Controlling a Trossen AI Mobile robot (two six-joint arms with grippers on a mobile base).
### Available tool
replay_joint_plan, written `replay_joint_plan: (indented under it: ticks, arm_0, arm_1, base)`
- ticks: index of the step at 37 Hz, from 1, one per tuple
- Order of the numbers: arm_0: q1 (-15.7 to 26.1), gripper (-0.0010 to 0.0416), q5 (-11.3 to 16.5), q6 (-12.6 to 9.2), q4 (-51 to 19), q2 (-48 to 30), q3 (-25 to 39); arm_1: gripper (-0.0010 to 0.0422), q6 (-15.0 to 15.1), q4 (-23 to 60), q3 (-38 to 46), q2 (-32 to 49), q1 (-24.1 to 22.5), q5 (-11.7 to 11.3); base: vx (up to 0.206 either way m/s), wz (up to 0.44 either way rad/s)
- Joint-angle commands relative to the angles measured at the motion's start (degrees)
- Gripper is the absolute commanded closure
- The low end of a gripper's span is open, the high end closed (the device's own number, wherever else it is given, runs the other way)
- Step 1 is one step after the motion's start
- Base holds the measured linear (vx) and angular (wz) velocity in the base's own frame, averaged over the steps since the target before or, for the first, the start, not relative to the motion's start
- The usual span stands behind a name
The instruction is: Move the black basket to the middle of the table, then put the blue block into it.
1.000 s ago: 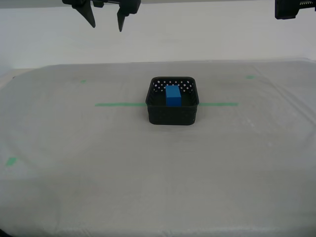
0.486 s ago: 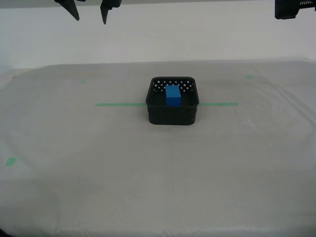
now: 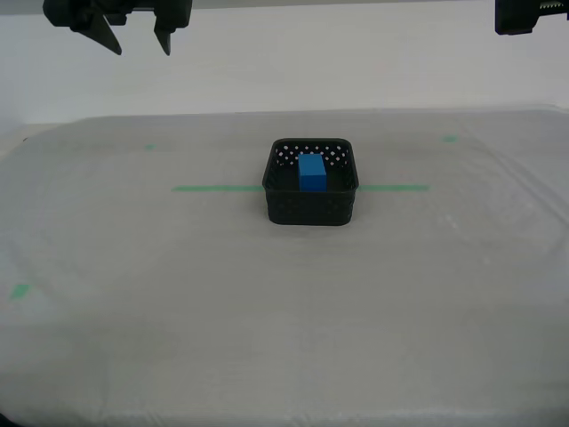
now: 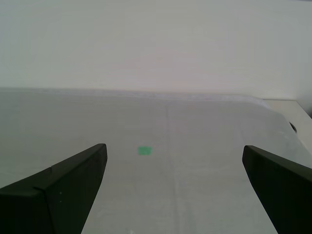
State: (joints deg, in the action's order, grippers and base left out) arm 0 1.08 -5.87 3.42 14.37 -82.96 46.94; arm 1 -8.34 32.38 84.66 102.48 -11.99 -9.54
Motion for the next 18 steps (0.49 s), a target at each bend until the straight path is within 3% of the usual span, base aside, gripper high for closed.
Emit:
replay_joint_plan:
  ticks: [1, 3, 11, 18]
  arm_0:
    - [-0.02, 0.0017, -0.02, 0.02, 0.15, 0.02, 0.04]
    - [0.00, 0.0016, 0.00, 0.02, 0.17, 0.02, 0.04]
    - [0.00, 0.0016, -0.02, 0.02, 0.15, 0.02, 0.04]
    - [-0.02, 0.0016, -0.02, 0.02, 0.15, 0.02, 0.04]
  arm_1:
    - [0.0055, 0.28, -2.86, -4.31, -2.10, 0.09, -2.75]
    - [0.0055, 0.33, -4.63, -6.80, -3.32, 0.13, -3.69]
    - [0.0055, 0.92, -11.02, -15.87, -8.41, 0.72, -3.72]
    - [0.0055, 0.90, -11.41, -20.31, -11.54, 0.87, -3.48]
  base:
    - [0.000, 0.000]
    - [0.000, 0.000]
    - [0.000, 0.000]
    - [0.000, 0.000]
